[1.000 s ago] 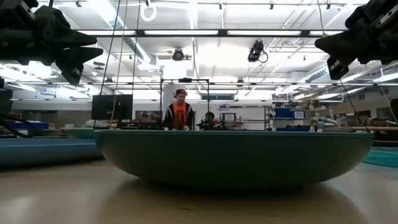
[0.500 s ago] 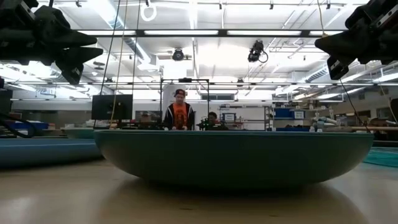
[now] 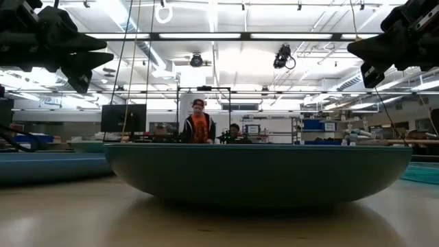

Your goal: Stack plastic plates

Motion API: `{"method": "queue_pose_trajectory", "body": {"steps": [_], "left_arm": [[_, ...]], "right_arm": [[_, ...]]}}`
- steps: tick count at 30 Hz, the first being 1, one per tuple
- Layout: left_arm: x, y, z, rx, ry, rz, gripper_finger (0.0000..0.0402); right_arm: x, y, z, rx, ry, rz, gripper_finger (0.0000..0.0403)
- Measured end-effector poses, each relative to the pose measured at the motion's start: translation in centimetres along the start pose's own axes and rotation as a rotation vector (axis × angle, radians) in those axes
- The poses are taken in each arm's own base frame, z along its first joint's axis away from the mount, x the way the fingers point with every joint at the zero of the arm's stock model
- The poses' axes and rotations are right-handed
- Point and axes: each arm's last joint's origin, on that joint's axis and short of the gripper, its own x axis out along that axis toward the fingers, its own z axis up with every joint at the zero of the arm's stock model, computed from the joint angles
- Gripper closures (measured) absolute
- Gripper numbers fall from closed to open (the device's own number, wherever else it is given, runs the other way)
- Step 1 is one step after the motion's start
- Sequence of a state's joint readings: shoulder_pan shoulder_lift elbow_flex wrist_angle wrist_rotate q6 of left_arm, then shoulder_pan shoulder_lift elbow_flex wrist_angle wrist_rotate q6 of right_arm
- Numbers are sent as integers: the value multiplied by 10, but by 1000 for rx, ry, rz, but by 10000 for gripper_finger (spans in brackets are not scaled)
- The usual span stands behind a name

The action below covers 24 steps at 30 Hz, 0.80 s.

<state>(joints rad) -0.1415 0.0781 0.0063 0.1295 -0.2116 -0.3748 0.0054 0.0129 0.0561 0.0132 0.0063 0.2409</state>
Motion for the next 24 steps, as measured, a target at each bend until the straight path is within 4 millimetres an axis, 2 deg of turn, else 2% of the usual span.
{"method": "queue_pose_trajectory", "body": {"steps": [10, 16, 24], "left_arm": [[0, -1, 1, -45, -14, -6, 272], [-1, -4, 16, -94, -180, 5, 272], [-3, -6, 23, 70, -255, 0, 272]], "right_arm": [[0, 0, 0, 0, 0, 0, 391], [0, 0, 0, 0, 0, 0, 391], [0, 0, 0, 0, 0, 0, 391]]}}
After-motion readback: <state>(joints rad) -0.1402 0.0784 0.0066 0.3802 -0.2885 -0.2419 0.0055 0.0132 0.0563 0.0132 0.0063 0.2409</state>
